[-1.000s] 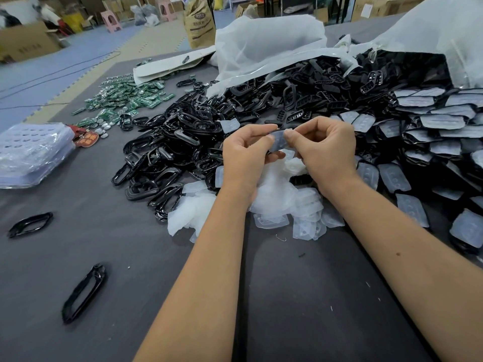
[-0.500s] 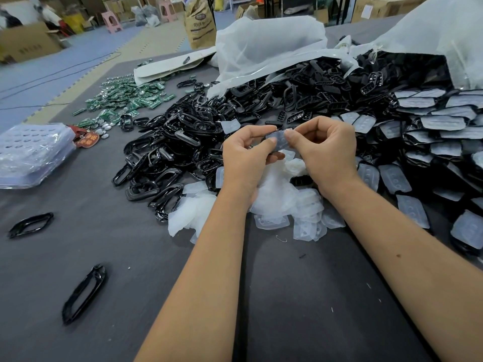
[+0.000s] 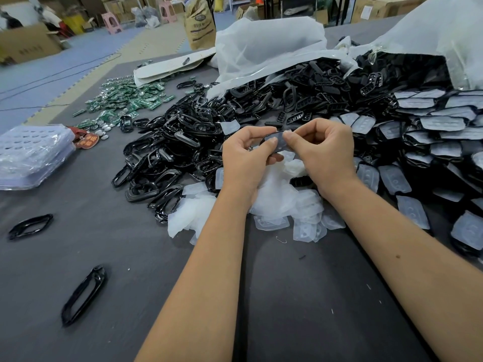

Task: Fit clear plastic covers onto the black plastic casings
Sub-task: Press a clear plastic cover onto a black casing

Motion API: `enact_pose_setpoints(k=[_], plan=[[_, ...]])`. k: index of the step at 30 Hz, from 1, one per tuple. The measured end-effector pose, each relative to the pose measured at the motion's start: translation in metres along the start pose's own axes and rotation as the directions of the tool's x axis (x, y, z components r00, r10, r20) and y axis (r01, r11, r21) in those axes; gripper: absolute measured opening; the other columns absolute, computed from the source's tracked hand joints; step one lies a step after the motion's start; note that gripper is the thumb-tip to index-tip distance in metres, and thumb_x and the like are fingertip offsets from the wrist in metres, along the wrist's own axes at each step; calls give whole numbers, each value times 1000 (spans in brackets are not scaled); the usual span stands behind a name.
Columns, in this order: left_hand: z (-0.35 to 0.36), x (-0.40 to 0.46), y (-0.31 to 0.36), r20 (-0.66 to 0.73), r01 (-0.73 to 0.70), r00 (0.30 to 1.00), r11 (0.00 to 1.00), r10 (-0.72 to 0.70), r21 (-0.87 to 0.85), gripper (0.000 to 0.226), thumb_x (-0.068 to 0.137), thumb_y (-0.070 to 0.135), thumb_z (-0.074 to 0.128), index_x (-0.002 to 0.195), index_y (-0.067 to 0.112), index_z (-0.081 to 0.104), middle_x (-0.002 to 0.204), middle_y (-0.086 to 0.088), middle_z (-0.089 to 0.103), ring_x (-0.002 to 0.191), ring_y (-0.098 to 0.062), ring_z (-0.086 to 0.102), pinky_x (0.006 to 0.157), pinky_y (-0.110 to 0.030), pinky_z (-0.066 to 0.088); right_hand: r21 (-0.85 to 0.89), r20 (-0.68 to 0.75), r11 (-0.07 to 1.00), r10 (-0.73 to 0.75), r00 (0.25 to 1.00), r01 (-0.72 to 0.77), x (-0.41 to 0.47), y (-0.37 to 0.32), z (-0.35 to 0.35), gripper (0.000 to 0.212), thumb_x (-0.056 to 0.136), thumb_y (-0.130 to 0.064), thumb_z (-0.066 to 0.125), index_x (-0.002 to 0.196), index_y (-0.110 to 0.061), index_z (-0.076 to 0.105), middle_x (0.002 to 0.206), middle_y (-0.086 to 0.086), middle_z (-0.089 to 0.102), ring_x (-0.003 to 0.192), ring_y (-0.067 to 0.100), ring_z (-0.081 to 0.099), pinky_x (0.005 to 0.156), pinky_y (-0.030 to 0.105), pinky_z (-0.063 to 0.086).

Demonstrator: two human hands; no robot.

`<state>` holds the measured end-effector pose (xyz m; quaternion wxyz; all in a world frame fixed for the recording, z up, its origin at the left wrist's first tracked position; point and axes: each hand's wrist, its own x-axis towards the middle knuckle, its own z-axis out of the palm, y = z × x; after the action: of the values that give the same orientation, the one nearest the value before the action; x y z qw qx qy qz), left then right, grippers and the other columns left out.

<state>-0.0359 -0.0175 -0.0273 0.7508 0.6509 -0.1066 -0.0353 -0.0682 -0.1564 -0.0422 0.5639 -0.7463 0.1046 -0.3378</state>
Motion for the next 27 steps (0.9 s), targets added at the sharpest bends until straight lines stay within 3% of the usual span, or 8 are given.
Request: enact_pose_setpoints(k=[9,14,17,21,27], plan=[[-1,1,0,17,15,1000,1000,-14,-24,18,95,-9,62,102,3,73,88,-15,72,54,-16,65,58,-19,54,19,11,999,44,999,-45,0,1,-1,19,78,-31,88,72,-22,72,68,-2,74,63,16,70,63,37,61],[-2,2,-2,17,10,1000,1000,-9,-27,20,97,-9,59,102,5,73,85,-13,73,53,-14,65,55,-18,53,104,39,983,149,988,-152,0,-3,-2,26,78,-28,91,77,-17,68,69,1,71,54,9,57,49,23,45],[-2,2,-2,28,5,1000,1000,-4,-31,22,98,-8,58,102,7,73,87,-13,72,54,-14,65,55,-17,52,196,113,954,208,972,-227,2,-5,-5,21,82,-22,88,84,-14,69,65,-3,69,48,8,55,42,22,41],[-1,1,-1,65,-18,998,999,20,-36,21,98,-7,58,102,8,73,87,-11,72,56,-15,64,58,-19,53,256,199,932,207,958,-254,3,-7,-8,11,89,-14,82,85,-11,72,58,-5,66,48,9,55,41,20,40],[-1,0,-1,65,-58,996,998,59,-16,13,93,-4,69,100,6,73,84,-8,72,57,-16,64,57,-20,51,283,196,932,173,965,-225,1,-7,-8,9,90,-6,78,90,0,71,56,-3,64,48,11,54,42,22,42]])
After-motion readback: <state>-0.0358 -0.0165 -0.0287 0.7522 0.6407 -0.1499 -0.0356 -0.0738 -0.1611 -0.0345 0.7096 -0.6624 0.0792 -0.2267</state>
